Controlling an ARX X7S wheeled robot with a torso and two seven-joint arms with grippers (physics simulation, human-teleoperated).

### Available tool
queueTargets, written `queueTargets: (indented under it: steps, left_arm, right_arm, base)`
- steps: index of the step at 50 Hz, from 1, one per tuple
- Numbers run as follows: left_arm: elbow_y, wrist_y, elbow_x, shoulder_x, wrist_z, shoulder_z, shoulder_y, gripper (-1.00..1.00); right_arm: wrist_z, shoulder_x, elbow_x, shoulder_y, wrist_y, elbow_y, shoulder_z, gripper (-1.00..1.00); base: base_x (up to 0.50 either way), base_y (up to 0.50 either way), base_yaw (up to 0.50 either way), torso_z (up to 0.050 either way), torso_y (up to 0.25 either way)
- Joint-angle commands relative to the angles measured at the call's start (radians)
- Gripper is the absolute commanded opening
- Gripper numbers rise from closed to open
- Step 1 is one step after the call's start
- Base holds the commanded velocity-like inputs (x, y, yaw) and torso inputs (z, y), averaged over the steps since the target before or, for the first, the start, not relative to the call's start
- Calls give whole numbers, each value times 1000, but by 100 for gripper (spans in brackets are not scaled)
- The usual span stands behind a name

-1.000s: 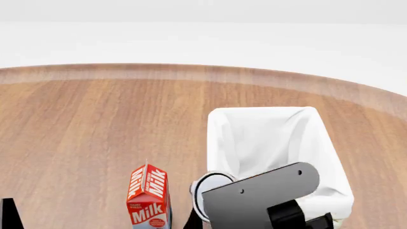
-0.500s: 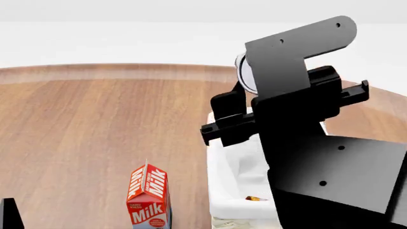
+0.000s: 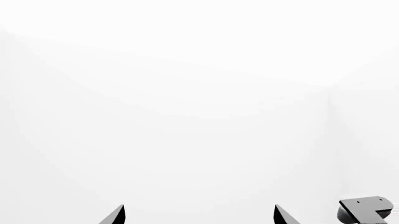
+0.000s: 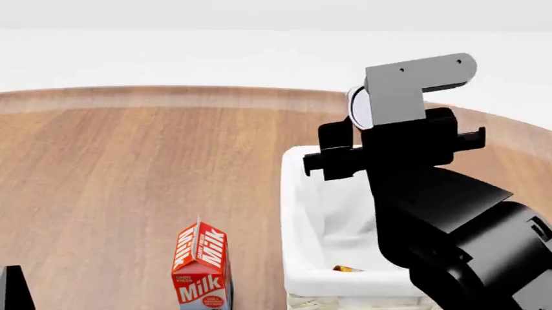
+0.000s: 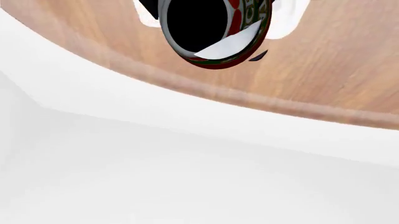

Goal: Pick up the alphabet soup and the tomato sauce, and put them in the basket.

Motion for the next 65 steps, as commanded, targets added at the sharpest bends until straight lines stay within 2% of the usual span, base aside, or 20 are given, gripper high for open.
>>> queueTargets:
  steps: [1, 17, 63, 64, 65]
  left_arm:
    - [0, -5, 8, 4, -1, 10, -2, 100]
    - [-23, 19, -3, -3, -4, 3, 2, 100]
    - [-23, 23, 1, -11, -8, 9, -2, 100]
    - [-25, 25, -1, -11, -8, 9, -2, 100]
    - [-34, 32, 0, -10, -7, 10, -3, 100]
  right_arm:
    - [-107, -76, -90, -71, -128, 166, -2, -100]
    - [-86, -127, -8, -173, -158, 331, 63, -100]
    - [-79, -125, 13, -188, -127, 340, 65, -100]
    - [-72, -127, 17, -185, -118, 348, 66, 100]
    - [-71, -126, 15, -188, -126, 343, 68, 100]
  base:
    - [0, 0, 0, 0, 0]
    - [0, 0, 0, 0, 0]
    - [0, 0, 0, 0, 0]
    - [0, 0, 0, 0, 0]
    - [0, 0, 0, 0, 0]
